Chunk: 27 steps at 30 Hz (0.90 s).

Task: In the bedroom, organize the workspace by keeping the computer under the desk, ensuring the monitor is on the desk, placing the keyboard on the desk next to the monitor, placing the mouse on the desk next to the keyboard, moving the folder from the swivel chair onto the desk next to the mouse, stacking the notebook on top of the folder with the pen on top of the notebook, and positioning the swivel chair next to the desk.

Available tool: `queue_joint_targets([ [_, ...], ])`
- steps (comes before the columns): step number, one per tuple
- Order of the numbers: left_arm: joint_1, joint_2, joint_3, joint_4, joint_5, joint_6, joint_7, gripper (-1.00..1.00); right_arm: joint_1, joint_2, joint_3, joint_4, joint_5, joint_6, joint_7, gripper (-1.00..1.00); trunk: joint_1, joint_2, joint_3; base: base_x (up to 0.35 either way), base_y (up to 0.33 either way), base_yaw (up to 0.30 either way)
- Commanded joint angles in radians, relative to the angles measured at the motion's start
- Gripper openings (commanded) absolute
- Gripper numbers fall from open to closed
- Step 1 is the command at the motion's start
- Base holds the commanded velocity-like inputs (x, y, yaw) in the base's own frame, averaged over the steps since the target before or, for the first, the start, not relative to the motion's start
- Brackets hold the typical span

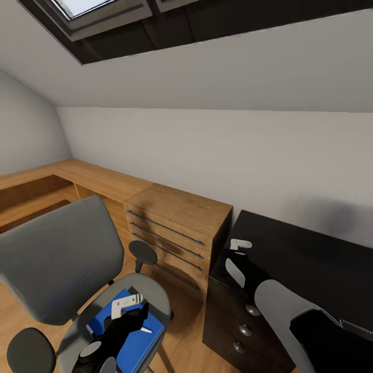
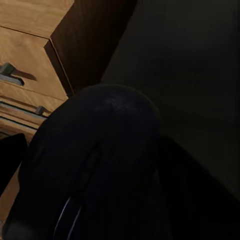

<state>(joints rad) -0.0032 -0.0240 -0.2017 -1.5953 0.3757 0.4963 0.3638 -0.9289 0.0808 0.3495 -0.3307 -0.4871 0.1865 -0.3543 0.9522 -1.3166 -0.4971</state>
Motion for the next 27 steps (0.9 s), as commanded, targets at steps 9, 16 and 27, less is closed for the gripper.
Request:
queue_joint_targets([
  [9, -0.001, -0.001, -0.032, -0.002, 0.011, -0.002, 0.085, 1.00, 0.487, -0.119, 0.009, -1.023, -0.024, 0.212, -0.334, -1.00, -0.035, 0.063, 0.027, 0.000, 0.000, 0.000],
  [16, -0.001, -0.001, -0.037, -0.003, 0.011, -0.002, 0.087, 1.00, 0.553, -0.122, 0.013, -1.157, -0.024, 0.277, -0.373, -1.00, -0.061, 0.112, 0.049, 0.000, 0.000, 0.000],
  [27, 0.000, 0.002, -0.037, 0.001, 0.012, -0.001, 0.084, 1.00, 0.559, -0.119, 0.010, -1.172, -0.025, 0.256, -0.379, -1.00, -0.061, 0.112, 0.050, -0.087, 0.000, -0.072],
])
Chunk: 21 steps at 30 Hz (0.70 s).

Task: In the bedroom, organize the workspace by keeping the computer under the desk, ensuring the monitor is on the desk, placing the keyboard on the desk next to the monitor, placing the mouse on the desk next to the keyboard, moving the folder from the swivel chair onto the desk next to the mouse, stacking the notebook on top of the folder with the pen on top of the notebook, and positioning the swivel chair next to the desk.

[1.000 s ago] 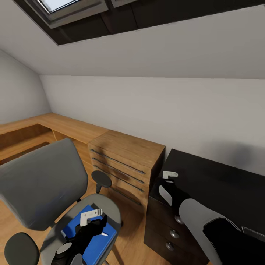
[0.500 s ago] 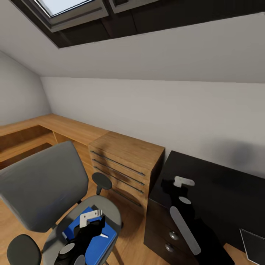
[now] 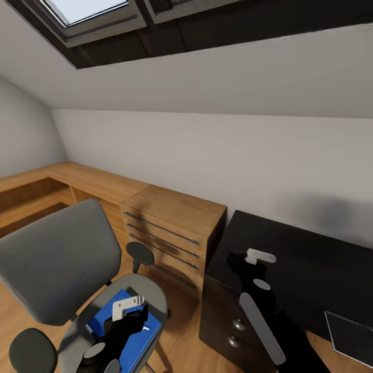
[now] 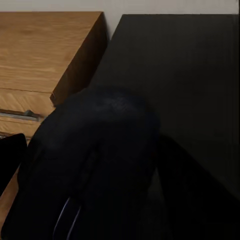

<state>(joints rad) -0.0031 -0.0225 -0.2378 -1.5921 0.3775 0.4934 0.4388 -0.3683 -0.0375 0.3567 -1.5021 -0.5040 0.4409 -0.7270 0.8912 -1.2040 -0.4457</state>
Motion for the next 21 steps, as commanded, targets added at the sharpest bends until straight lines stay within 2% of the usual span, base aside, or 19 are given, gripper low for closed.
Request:
queue_joint_targets([
  [1, 0.000, 0.000, -0.001, -0.002, 0.011, 0.002, 0.009, 1.00, -0.001, -0.001, 0.003, -0.001, -0.008, 0.001, -0.006, -1.00, 0.000, -0.001, -0.001, -0.320, 0.000, -0.271],
  [11, 0.000, 0.000, -0.001, -0.002, 0.011, 0.002, 0.009, 1.00, -0.001, -0.001, -0.003, 0.001, -0.011, -0.015, -0.007, -1.00, 0.000, -0.001, 0.003, -0.331, 0.000, -0.273],
  [13, 0.000, 0.000, 0.000, -0.002, 0.011, 0.002, 0.009, 1.00, -0.001, -0.001, -0.015, 0.002, -0.037, -0.025, -0.009, -1.00, 0.000, -0.001, 0.003, -0.324, 0.000, -0.090],
  [17, 0.000, 0.000, -0.001, -0.002, 0.011, 0.002, 0.010, 1.00, -0.001, -0.003, -0.026, 0.002, -0.049, -0.028, -0.009, -1.00, 0.000, -0.001, 0.003, -0.255, 0.000, -0.019],
  [20, 0.000, 0.000, -0.001, -0.002, 0.011, 0.003, 0.010, 1.00, -0.001, -0.005, -0.095, 0.002, -0.052, -0.029, -0.009, -1.00, 0.000, -0.001, 0.004, -0.074, 0.000, -0.096],
  [21, 0.000, 0.000, -0.003, -0.001, 0.011, 0.004, 0.010, 1.00, -0.001, -0.006, -0.157, 0.004, -0.052, -0.030, -0.008, -1.00, 0.000, -0.001, 0.004, -0.010, 0.000, -0.255],
])
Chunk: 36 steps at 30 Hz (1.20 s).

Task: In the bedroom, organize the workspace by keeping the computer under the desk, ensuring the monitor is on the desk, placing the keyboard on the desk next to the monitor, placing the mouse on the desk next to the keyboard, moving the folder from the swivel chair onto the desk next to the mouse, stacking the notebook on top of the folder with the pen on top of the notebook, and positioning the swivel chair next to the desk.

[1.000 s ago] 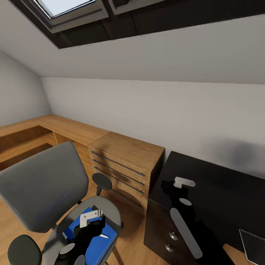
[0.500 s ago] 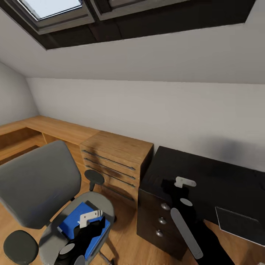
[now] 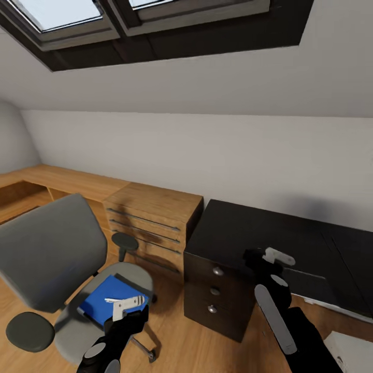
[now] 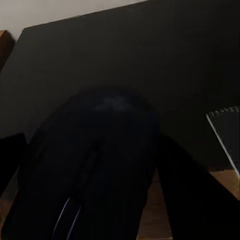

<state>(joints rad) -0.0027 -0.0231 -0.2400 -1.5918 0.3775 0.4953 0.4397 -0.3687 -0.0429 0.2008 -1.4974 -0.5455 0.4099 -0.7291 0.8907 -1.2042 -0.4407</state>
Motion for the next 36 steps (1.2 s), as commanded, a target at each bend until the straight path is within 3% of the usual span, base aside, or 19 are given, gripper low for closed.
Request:
queue_joint_targets([
  [1, -0.001, 0.000, -0.027, 0.004, 0.010, 0.002, 0.010, 1.00, -0.001, -0.001, -0.035, 0.001, -0.010, 0.000, -0.004, -1.00, 0.000, -0.001, -0.001, -0.004, 0.000, -0.276],
  [8, 0.000, 0.001, -0.076, 0.025, 0.009, 0.000, 0.011, 1.00, -0.001, 0.000, -0.073, 0.015, -0.010, 0.000, 0.000, -1.00, 0.000, -0.001, -0.001, -0.001, 0.000, -0.287],
  [22, 0.000, 0.002, -0.081, 0.027, 0.008, -0.002, 0.011, 1.00, -0.001, 0.000, -0.190, 0.024, -0.011, 0.000, 0.005, -1.00, 0.000, -0.001, 0.000, 0.000, 0.000, -0.295],
  [27, 0.000, 0.001, -0.082, 0.027, 0.008, -0.003, 0.011, 1.00, -0.001, 0.000, -0.233, 0.074, -0.011, -0.009, 0.008, -1.00, 0.000, -0.001, 0.000, 0.000, 0.000, -0.299],
  [32, 0.000, 0.002, -0.082, 0.027, 0.007, -0.003, 0.011, 1.00, -0.001, -0.001, -0.241, 0.091, -0.007, -0.092, 0.008, -1.00, 0.000, -0.001, 0.000, 0.000, 0.000, -0.299],
  [36, -0.001, 0.002, -0.082, 0.027, 0.007, -0.003, 0.012, 1.00, -0.001, -0.001, -0.241, 0.093, -0.007, -0.100, 0.008, -1.00, 0.000, -0.001, 0.000, 0.000, 0.000, -0.299],
])
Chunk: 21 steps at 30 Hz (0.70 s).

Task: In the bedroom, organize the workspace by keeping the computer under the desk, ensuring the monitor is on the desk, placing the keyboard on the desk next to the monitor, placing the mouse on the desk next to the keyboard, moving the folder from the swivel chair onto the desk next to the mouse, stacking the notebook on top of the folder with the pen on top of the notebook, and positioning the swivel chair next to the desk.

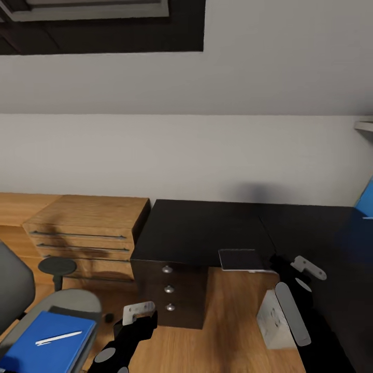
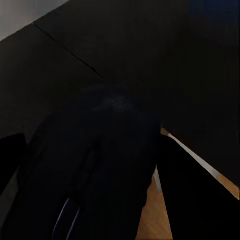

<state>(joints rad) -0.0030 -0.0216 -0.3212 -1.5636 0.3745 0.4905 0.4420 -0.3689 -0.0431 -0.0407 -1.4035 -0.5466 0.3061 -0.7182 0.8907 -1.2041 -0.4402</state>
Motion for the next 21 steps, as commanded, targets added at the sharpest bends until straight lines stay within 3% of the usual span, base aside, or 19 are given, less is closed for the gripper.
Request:
queue_joint_targets([
  [1, 0.000, 0.000, -0.001, -0.002, 0.011, 0.002, 0.009, 1.00, -0.001, 0.000, 0.001, -0.001, -0.006, 0.003, -0.003, -1.00, 0.000, -0.001, -0.001, 0.000, 0.000, -0.299],
  [8, 0.000, 0.000, -0.001, -0.001, 0.011, 0.003, 0.009, 1.00, -0.001, 0.000, 0.000, 0.020, -0.005, 0.002, -0.003, -1.00, 0.000, -0.001, -0.001, 0.000, 0.000, -0.291],
  [16, 0.000, 0.000, -0.001, -0.001, 0.012, 0.000, 0.009, 1.00, -0.001, 0.002, 0.008, 0.018, -0.003, 0.001, -0.004, -1.00, 0.000, -0.001, -0.001, 0.000, 0.000, -0.042],
  [21, 0.000, 0.000, -0.001, -0.001, 0.012, -0.001, 0.009, 1.00, -0.001, 0.002, 0.003, 0.018, -0.003, 0.001, -0.004, -1.00, 0.000, -0.001, -0.001, 0.000, 0.232, -0.202],
])
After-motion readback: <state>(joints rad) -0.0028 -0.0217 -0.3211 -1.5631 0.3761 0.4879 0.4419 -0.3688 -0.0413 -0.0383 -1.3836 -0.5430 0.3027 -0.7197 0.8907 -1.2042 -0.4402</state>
